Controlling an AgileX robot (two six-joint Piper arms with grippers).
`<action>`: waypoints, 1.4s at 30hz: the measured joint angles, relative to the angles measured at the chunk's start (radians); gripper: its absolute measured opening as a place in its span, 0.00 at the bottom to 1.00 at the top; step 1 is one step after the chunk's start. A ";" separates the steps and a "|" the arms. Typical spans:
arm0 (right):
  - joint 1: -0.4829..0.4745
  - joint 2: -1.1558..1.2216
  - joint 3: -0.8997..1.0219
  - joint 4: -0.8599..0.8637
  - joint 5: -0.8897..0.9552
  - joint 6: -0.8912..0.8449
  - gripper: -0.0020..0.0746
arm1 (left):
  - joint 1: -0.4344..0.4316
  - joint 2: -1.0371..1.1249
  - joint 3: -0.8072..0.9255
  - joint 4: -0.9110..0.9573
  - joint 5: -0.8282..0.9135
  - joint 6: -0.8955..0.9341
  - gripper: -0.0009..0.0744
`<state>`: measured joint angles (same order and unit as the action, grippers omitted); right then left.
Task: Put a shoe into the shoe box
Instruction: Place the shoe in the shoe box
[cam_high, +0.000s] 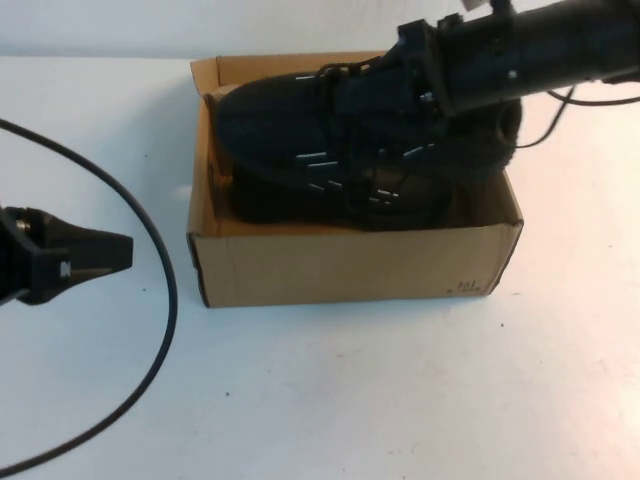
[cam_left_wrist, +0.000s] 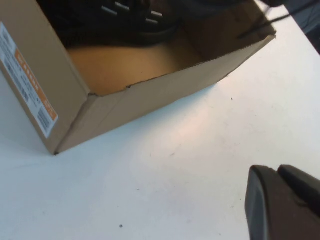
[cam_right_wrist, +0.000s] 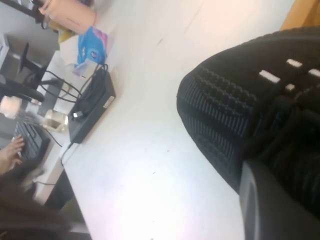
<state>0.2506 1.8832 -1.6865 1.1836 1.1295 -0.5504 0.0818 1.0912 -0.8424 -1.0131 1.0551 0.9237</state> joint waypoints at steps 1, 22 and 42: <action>0.006 0.021 -0.020 -0.004 0.000 0.002 0.08 | 0.000 -0.012 0.000 0.006 -0.002 0.000 0.01; 0.050 0.311 -0.252 -0.090 0.019 0.133 0.08 | 0.000 -0.041 0.000 0.023 0.000 -0.002 0.01; 0.077 0.362 -0.253 -0.137 0.051 0.214 0.08 | 0.000 -0.041 0.000 0.024 -0.002 -0.010 0.01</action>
<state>0.3280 2.2451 -1.9396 1.0463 1.1808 -0.3365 0.0818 1.0502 -0.8424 -0.9896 1.0530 0.9136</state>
